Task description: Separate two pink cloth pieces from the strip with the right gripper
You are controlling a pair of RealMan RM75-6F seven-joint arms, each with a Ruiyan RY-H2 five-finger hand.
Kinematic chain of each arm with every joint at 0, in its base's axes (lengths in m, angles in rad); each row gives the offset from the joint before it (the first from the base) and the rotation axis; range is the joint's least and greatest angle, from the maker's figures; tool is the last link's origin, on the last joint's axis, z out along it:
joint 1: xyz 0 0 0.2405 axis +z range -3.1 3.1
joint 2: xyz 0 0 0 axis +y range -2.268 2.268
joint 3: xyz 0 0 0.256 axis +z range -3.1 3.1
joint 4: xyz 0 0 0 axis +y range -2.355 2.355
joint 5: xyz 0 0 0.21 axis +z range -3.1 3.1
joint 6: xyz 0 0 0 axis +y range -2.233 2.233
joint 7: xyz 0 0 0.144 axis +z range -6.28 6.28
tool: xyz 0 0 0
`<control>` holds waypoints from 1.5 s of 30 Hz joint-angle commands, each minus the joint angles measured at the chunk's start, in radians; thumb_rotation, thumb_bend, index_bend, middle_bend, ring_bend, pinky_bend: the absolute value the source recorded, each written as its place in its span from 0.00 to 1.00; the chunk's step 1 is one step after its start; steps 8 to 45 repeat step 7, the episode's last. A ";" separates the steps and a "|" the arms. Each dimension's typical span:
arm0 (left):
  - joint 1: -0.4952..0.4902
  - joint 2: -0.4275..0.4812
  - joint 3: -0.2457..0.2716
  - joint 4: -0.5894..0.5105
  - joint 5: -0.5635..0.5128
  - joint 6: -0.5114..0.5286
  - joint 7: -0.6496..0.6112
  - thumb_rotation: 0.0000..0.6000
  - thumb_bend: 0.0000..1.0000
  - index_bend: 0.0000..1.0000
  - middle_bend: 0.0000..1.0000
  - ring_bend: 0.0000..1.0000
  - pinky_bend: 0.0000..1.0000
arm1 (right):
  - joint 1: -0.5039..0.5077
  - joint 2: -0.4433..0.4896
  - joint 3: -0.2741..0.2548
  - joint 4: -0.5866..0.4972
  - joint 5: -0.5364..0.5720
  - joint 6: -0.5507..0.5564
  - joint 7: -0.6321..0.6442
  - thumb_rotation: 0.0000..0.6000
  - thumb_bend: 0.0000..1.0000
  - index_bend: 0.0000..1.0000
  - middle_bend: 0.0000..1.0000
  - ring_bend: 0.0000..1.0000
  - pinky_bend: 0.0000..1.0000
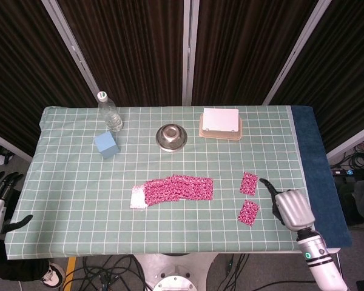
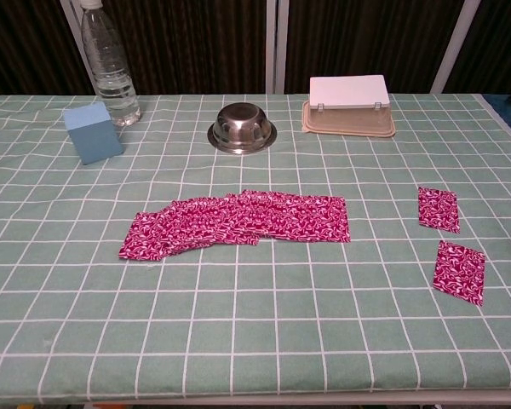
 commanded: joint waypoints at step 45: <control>-0.016 -0.015 -0.008 -0.003 -0.006 -0.020 0.015 1.00 0.00 0.14 0.11 0.04 0.14 | -0.178 0.037 0.107 0.068 0.041 0.148 -0.115 1.00 0.07 0.00 0.00 0.00 0.00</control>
